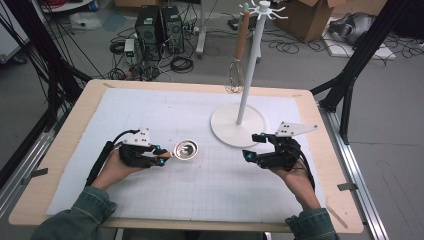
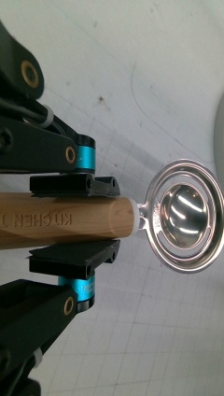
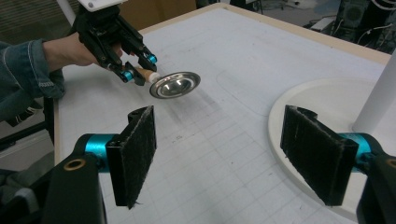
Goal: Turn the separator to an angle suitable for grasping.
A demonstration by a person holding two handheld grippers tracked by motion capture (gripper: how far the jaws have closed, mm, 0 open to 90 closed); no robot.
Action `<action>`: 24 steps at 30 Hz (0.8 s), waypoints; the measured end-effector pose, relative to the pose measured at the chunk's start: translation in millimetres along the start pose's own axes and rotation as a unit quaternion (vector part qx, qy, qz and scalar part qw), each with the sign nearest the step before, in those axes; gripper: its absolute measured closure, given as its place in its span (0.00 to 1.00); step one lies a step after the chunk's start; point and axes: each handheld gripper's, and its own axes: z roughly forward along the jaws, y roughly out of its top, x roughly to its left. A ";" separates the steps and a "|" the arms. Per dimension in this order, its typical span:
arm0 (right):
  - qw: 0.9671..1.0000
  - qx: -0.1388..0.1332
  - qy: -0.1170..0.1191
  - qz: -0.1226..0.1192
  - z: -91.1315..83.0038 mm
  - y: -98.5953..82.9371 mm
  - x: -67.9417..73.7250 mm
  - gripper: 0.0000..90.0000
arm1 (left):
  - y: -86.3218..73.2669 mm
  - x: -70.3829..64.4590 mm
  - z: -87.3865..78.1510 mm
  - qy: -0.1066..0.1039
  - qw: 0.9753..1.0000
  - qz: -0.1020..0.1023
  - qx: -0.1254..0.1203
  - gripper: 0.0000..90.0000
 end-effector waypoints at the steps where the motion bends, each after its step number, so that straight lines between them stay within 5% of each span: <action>1: 1.000 0.003 0.001 0.003 0.2 -0.4 0.9 0.29 | 0.8 -0.6 1.4 -0.005 1.000 0.004 0.001 0.76; 24: 1.000 0.008 0.007 0.001 6.4 -3.0 2.6 0.29 | 9.1 -23.4 30.6 -0.075 0.996 0.045 0.024 0.76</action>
